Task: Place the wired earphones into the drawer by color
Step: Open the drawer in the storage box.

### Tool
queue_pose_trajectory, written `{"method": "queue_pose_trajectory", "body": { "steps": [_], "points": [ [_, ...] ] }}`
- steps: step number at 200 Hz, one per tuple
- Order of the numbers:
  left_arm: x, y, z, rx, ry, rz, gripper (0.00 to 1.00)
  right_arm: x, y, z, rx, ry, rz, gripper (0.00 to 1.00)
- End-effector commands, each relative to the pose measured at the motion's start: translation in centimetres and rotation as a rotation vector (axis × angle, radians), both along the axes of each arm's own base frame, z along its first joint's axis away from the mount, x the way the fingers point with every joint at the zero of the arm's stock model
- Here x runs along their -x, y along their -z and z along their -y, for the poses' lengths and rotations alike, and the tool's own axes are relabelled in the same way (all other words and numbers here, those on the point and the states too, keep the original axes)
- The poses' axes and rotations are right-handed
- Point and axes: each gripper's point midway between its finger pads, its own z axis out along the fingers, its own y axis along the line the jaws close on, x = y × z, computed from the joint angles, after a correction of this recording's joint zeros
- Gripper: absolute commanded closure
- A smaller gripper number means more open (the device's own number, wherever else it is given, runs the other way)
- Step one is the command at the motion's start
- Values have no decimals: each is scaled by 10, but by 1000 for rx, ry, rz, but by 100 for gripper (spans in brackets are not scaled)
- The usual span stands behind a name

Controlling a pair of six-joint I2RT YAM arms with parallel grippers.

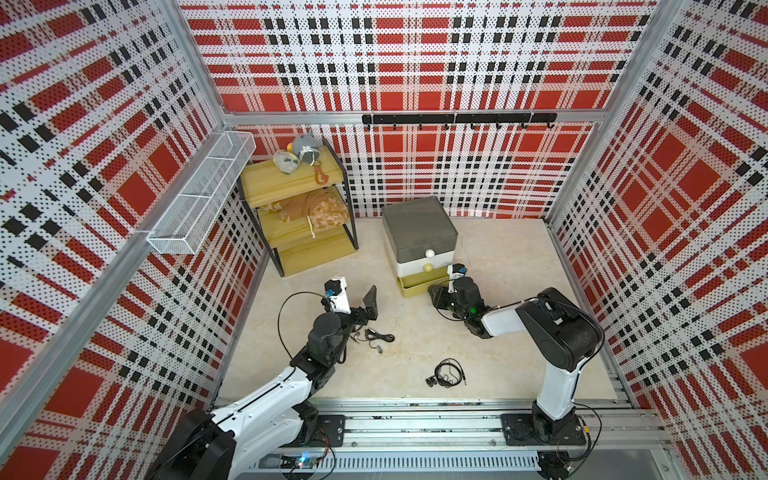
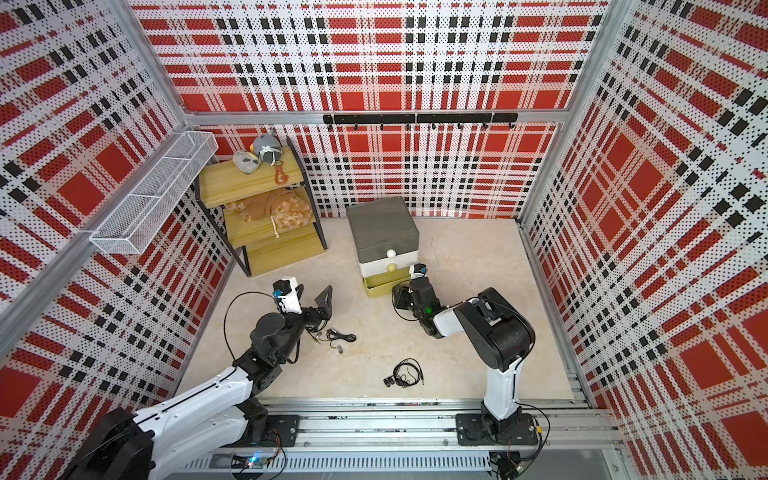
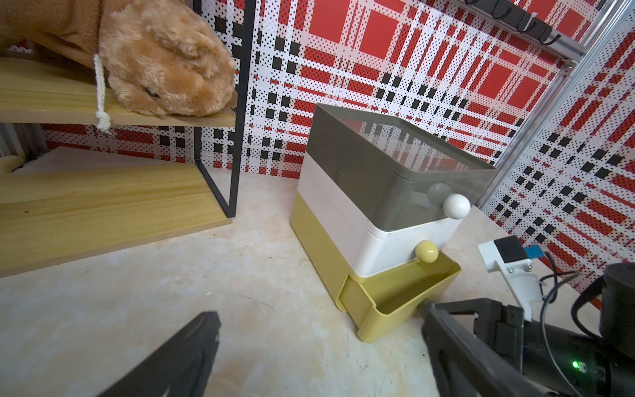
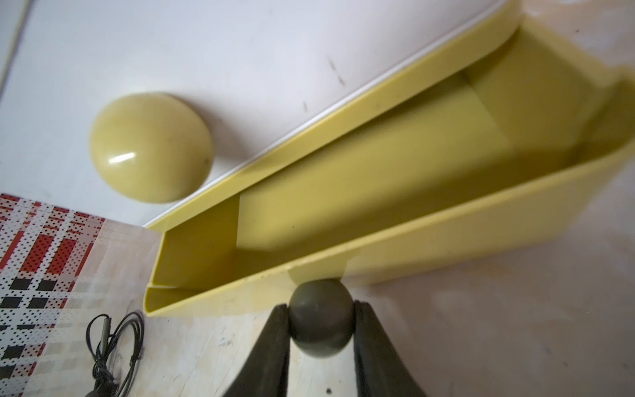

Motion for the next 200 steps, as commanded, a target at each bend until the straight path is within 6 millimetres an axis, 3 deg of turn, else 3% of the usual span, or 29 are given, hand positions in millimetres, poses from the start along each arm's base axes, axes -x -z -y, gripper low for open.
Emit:
{"method": "queue_pose_trajectory", "body": {
  "steps": [1, 200],
  "points": [
    [1, -3, -4, 6, -8, 19, 1, 4, -9, 8, -6, 28, 16, 67],
    [1, -3, -3, 10, -3, 18, 1, 81, -14, 13, 41, -12, -25, 67]
  ]
}}
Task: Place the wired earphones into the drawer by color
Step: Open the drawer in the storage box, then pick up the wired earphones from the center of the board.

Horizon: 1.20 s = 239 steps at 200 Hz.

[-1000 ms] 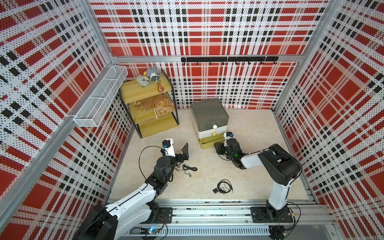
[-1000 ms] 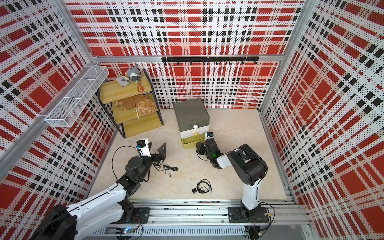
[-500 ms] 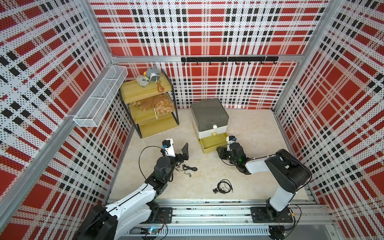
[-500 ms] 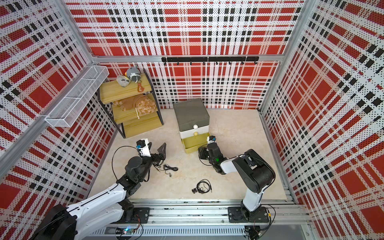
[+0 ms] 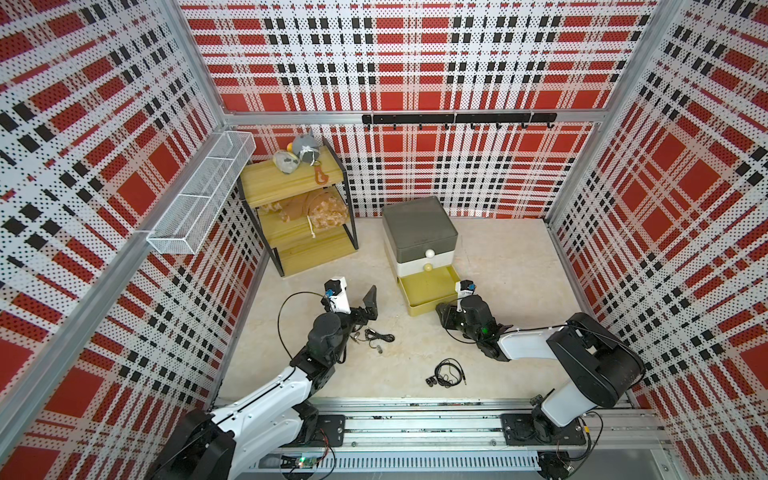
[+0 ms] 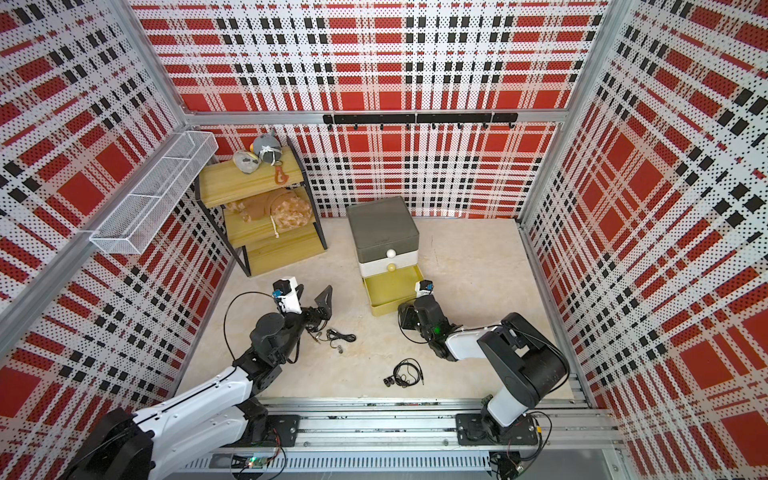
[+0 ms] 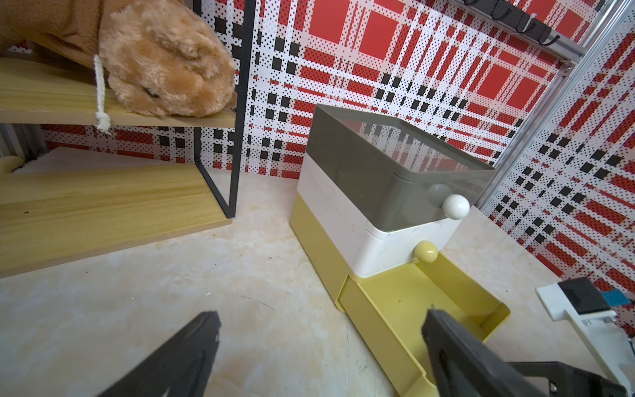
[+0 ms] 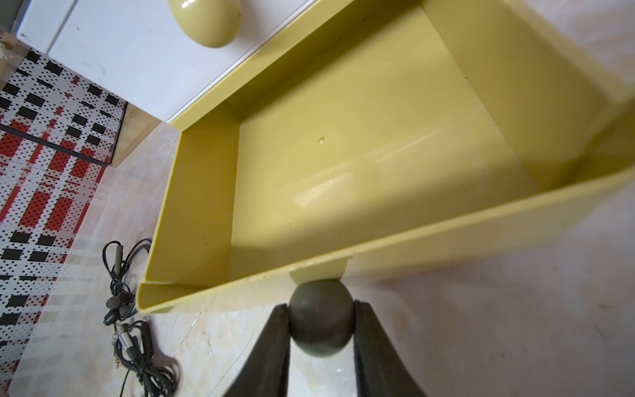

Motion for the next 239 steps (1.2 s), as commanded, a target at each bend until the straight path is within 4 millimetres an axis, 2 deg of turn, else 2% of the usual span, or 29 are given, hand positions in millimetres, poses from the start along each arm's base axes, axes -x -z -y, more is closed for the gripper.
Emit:
{"method": "queue_pose_trajectory", "body": {
  "steps": [1, 71, 79, 108, 141, 172, 239],
  "points": [
    [1, -3, -3, 9, -4, 17, 1, 5, -10, 0, -13, 12, 21, 67],
    [1, -3, -3, 9, -5, 17, 1, 20, -6, 0, -14, 16, -2, 63],
    [1, -2, -3, 8, -5, 16, 1, 22, -4, 0, -12, 18, -8, 59],
    [1, -2, -2, 9, -1, 14, 1, 25, -6, 4, 10, 21, -18, 30],
    [1, -2, -3, 9, -5, 15, 1, 37, -11, 13, 43, 16, -48, 24],
    [0, 1, -5, 7, -16, 8, 1, 57, -12, 22, 77, 7, -128, 23],
    [0, 1, -6, 18, -18, 7, 1, 126, -10, 33, 196, -79, -301, 24]
  ]
}}
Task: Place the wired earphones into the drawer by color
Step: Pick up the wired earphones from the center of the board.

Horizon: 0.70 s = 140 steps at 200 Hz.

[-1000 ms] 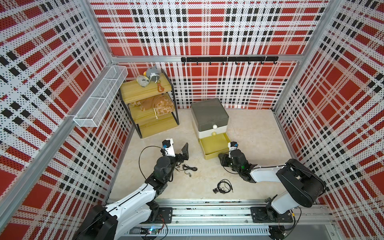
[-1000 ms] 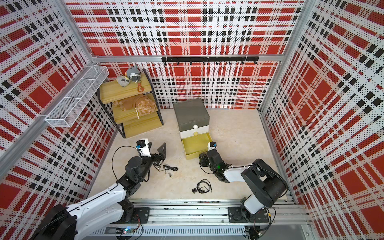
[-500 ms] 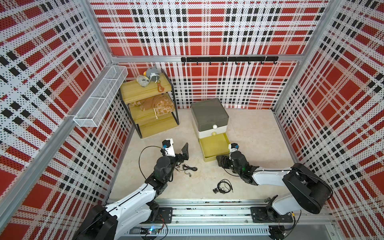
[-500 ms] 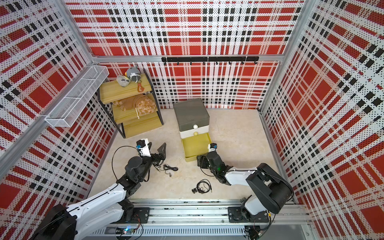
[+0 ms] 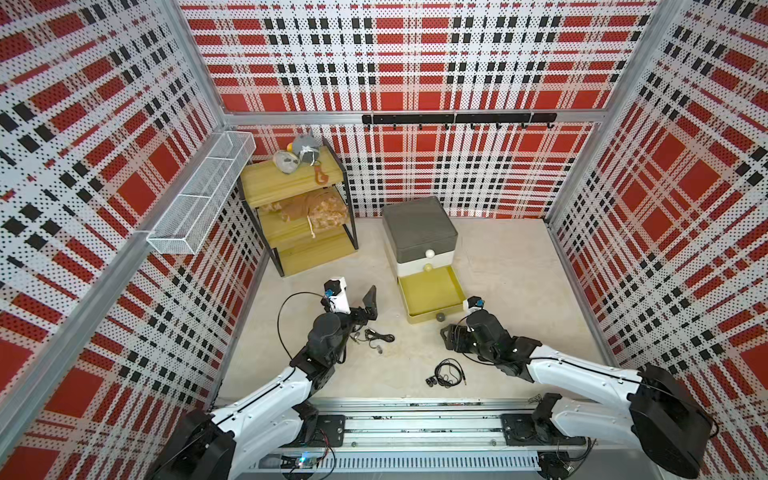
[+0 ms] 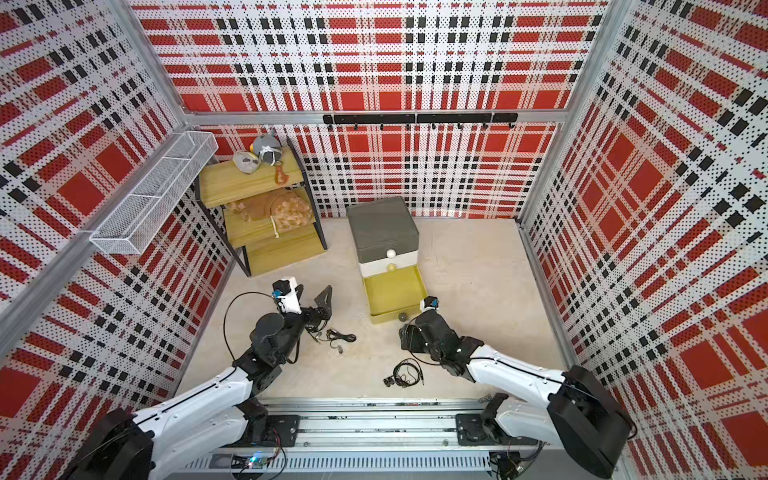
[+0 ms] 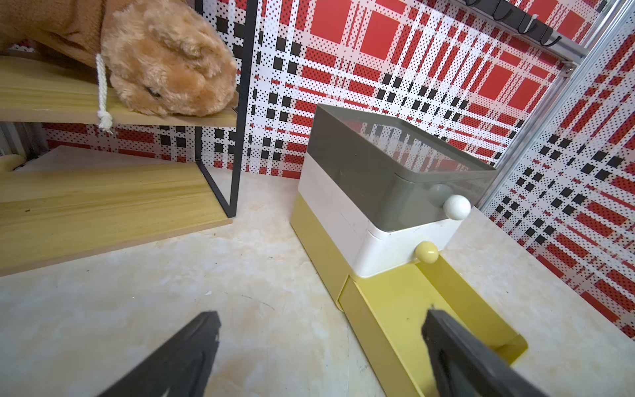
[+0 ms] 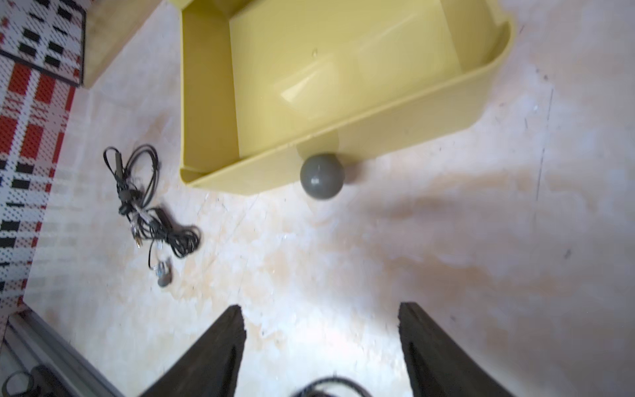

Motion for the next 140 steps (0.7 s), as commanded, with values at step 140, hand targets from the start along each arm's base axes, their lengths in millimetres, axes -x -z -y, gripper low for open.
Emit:
{"method": "queue_pose_trajectory", "body": {
  "steps": [140],
  "points": [
    [-1, 2, -8, 14, -32, 4, 1, 65, 34, -1, 341, -116, -199, 42]
  ]
}}
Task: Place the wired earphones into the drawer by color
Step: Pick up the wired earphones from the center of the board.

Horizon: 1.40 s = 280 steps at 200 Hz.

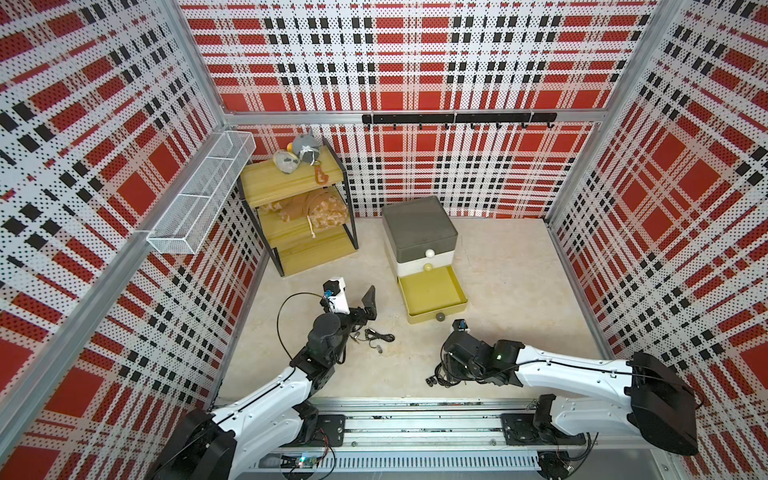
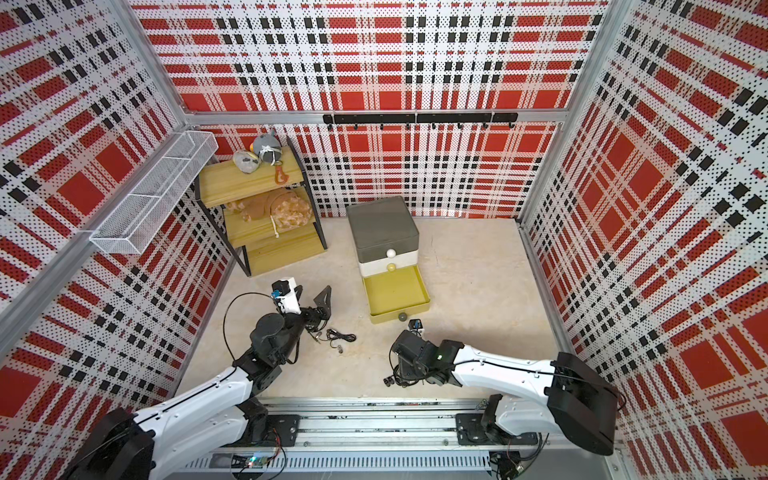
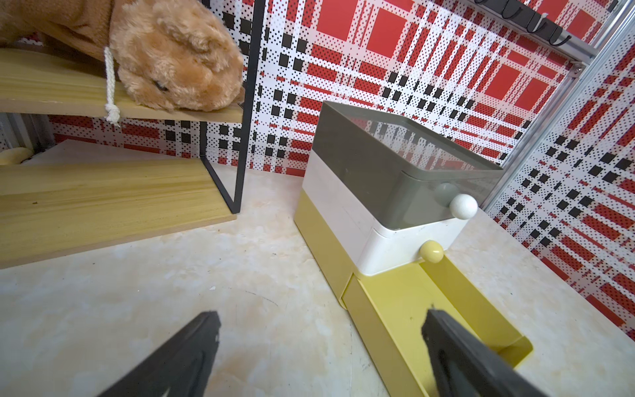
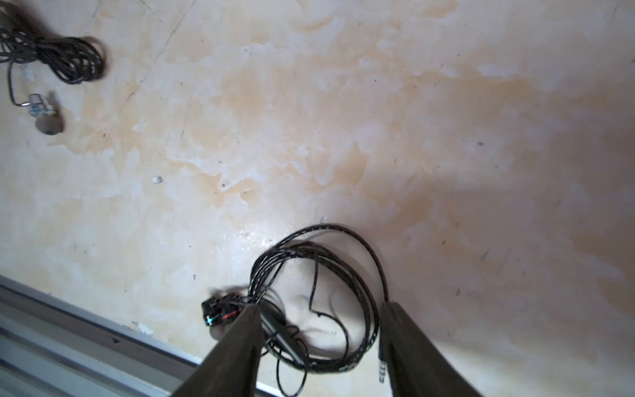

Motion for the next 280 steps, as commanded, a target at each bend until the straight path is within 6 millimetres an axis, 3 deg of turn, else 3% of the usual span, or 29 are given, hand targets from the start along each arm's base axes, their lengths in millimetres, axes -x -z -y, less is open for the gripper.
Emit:
{"method": "queue_pose_trajectory", "body": {
  "steps": [1, 157, 210, 237, 280],
  "points": [
    [0, -1, -5, 7, -18, 13, 1, -3, 2, 3, 53, 5, 13, 42],
    [-1, 1, -5, 5, -21, 6, 1, -2, 27, 13, 161, 13, -17, 59],
    [-1, 0, -6, 6, -22, 8, 1, 0, 33, 16, 180, 11, -34, 74],
    [-1, 0, -6, 7, -23, 9, 1, -1, 31, 13, 179, 3, -33, 88],
    [-1, 0, -6, 11, -23, 9, 1, -4, 24, 14, 171, 11, -5, 95]
  ]
}}
